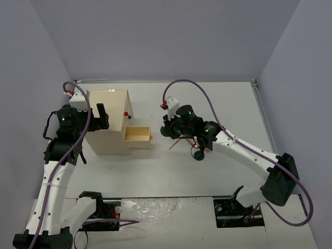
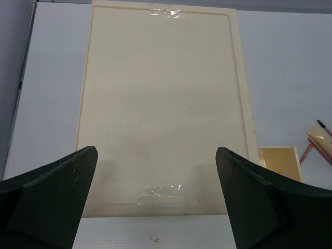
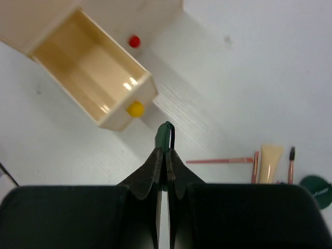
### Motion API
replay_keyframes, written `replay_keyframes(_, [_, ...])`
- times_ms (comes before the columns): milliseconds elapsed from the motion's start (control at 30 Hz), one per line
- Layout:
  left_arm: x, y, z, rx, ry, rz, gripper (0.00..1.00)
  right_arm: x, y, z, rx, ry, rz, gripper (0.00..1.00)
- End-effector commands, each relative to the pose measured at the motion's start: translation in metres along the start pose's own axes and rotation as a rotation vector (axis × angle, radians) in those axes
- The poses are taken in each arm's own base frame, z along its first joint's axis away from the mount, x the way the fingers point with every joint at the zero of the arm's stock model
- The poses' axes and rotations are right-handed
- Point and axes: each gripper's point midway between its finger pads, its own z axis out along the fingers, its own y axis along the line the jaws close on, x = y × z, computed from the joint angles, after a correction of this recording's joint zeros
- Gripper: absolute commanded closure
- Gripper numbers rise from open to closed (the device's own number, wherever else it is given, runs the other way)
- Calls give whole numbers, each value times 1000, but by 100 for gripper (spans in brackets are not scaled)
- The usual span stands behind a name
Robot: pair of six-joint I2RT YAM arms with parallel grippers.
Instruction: Organize the makeup
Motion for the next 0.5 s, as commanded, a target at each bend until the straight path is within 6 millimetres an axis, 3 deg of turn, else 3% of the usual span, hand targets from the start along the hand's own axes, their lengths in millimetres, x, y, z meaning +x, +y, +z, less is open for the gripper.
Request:
replay_keyframes(0, [-20, -2, 2, 9, -65, -15, 3, -70, 41, -9, -122, -171, -222, 100])
replay_keyframes(33, [-20, -2, 2, 8, -66, -14, 3, -73, 55, -8, -172, -175, -255, 100])
replay_keyframes(200, [-18, -1, 4, 6, -53, -11, 3, -87, 82, 25, -280, -199, -356, 100])
replay_keyframes(367, [-17, -3, 6, 14, -47, -12, 3, -81, 91, 55, -317, -174, -378, 98])
replay_keyframes(467, [-17, -3, 6, 17, -44, -14, 3, -77, 92, 62, -317, -162, -378, 86])
